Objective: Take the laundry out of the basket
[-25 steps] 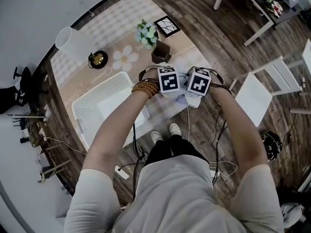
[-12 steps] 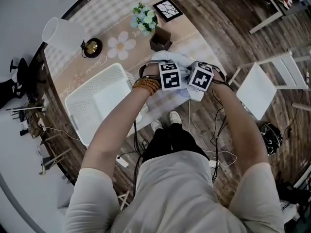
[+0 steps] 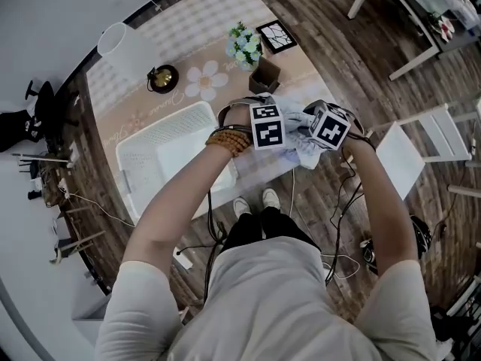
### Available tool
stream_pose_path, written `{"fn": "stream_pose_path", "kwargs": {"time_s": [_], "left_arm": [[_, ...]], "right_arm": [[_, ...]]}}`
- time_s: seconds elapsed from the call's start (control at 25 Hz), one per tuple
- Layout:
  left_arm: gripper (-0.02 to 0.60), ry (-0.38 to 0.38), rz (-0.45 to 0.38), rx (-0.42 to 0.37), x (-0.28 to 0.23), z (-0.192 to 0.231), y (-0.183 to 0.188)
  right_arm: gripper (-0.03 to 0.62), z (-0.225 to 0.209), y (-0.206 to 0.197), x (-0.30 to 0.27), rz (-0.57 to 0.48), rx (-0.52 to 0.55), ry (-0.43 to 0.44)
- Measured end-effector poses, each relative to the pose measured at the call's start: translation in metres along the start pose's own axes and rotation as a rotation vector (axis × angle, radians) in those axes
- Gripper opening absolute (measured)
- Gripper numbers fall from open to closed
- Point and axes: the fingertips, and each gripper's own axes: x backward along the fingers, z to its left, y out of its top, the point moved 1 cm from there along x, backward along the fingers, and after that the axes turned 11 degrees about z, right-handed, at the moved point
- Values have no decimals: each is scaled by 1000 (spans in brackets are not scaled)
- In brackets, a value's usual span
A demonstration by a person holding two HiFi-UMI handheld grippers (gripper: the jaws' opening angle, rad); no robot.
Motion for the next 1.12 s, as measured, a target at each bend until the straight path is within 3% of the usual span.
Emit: {"fn": "stream_pose_path", "kwargs": {"time_s": [0.12,0.28,0.4,0.52,0.76,0.92,1.12], "left_arm": [[232,42,-56,79,27,2,-13],[230,128,-237,225,74,-3,-28],[227,183,-415,382,117,-13,-46],[160,246,-579,539,158,-23,-76],[31,401,-918,794,248,-62,-144],[0,492,-1085,905,292,-92,-176],[-1,627,-1193,990,330,-134,-200]], "right_arm": [[236,5,13,18,-38,5,-19],[233,13,36,43,-125,-18,-53],[219,31,73,74,-297,-79,-43],[99,52,117,112,-501,-123,-7],[53,119,192,188,-828,-140,38],[14,166,232,228,-971,-95,29],[11,211,257,251,-1063,-71,38]]}}
